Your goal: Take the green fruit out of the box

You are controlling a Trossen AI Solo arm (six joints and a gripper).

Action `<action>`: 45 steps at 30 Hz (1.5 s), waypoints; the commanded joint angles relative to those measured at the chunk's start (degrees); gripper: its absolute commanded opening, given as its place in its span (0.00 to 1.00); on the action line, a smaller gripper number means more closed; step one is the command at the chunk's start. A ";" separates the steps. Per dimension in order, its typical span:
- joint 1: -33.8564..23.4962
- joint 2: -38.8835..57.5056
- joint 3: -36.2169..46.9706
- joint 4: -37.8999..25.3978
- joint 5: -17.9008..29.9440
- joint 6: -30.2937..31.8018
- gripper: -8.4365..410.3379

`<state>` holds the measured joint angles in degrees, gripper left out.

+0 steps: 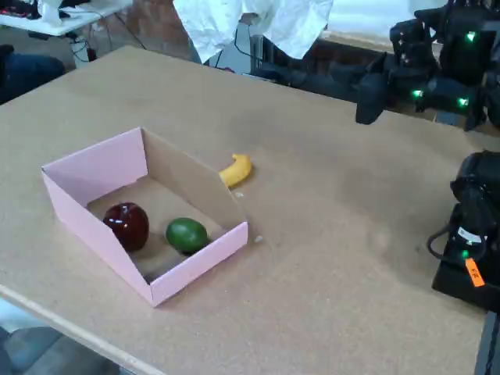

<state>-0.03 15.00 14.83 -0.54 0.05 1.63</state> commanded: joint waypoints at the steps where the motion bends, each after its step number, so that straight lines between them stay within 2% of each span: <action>1: 0.00 0.02 0.09 0.26 -0.07 0.13 0.02; 10: 0.02 1.03 1.18 0.28 -0.11 0.33 0.02; 14: 0.07 3.65 3.82 0.28 -0.31 0.09 0.06; 18: 0.13 8.26 8.24 0.22 -1.95 0.07 0.15; 24: 0.22 17.09 17.07 -0.70 -7.39 0.07 0.35; 30: 1.14 27.96 28.65 -7.06 -11.82 -0.24 0.49; 34: 4.20 36.54 37.38 -13.42 -12.24 -3.34 0.50; 41: 12.57 53.35 53.70 -26.21 -12.17 -3.52 0.50; 45: 17.86 63.23 61.53 -31.43 -12.09 -5.44 0.50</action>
<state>13.98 71.07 70.74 -28.10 -11.77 -2.55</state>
